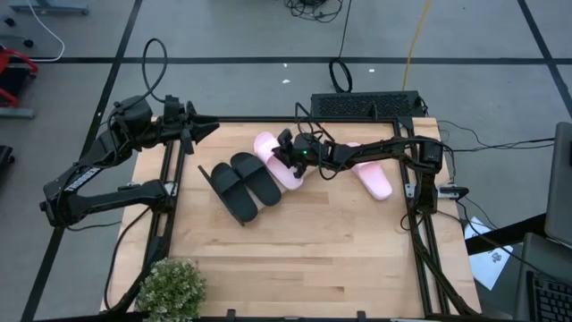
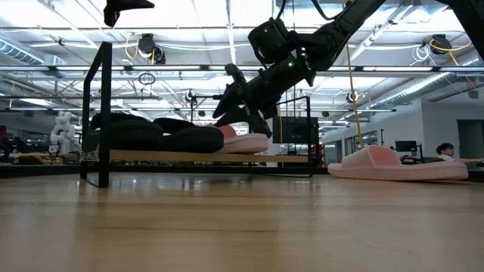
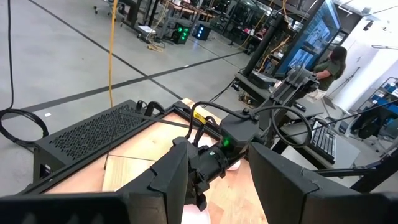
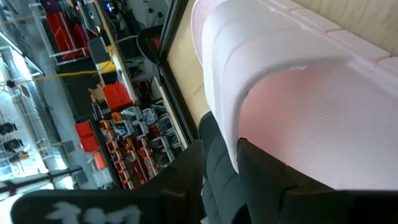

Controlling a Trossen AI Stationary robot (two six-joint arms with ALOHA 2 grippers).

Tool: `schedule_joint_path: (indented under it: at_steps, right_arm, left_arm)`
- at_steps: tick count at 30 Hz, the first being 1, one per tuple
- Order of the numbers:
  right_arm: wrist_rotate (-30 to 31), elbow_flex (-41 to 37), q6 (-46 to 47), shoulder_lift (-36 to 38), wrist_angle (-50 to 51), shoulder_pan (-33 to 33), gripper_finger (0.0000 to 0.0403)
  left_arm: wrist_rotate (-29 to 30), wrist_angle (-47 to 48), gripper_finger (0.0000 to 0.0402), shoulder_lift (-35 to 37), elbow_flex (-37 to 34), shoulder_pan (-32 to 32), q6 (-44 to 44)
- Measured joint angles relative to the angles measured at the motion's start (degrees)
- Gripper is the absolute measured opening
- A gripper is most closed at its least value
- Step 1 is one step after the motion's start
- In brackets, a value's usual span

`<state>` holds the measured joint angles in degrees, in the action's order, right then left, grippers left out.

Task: Pick and place slides into the shelf
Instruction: Put the left pink slide on the shelf, then put the pink slide on the shelf

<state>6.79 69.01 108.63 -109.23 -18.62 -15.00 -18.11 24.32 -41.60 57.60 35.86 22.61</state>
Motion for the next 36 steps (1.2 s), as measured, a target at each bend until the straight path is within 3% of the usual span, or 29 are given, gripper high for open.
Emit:
schedule_joint_path:
  at_steps: [12, 18, 23, 29, 32, 36]
  right_arm:
    - [-10.05, -0.41, -6.15, 3.46, 1.08, -1.14, 0.0091]
    - [-12.85, -5.02, -7.86, 13.41, 2.10, -0.66, 0.0091]
    - [-12.33, -10.44, -19.20, 26.39, 10.05, 1.05, 0.0091]
    - [0.76, -15.37, -25.22, 44.42, 40.82, 5.66, 0.0091]
    - [11.12, -16.83, -19.43, 51.82, 54.30, 9.71, 0.0091]
    - [22.57, -21.03, -9.35, 57.51, 59.60, 14.24, 0.0091]
  left_arm:
    - [-2.44, 0.35, 0.0165, 0.00, 0.00, 0.00, -0.02]
    - [-2.73, 1.01, 0.0165, 0.00, 0.00, 0.00, -1.16]
    - [-2.82, 1.16, 0.0165, 0.00, 0.00, 0.00, -1.35]
    - [-2.84, 1.18, 0.0165, 0.00, 0.00, 0.00, -0.43]
    - [-2.83, 1.18, 0.0165, 0.00, 0.01, 0.00, 0.26]
    - [-2.81, 1.18, 0.0165, 0.00, 0.00, 0.00, 0.75]
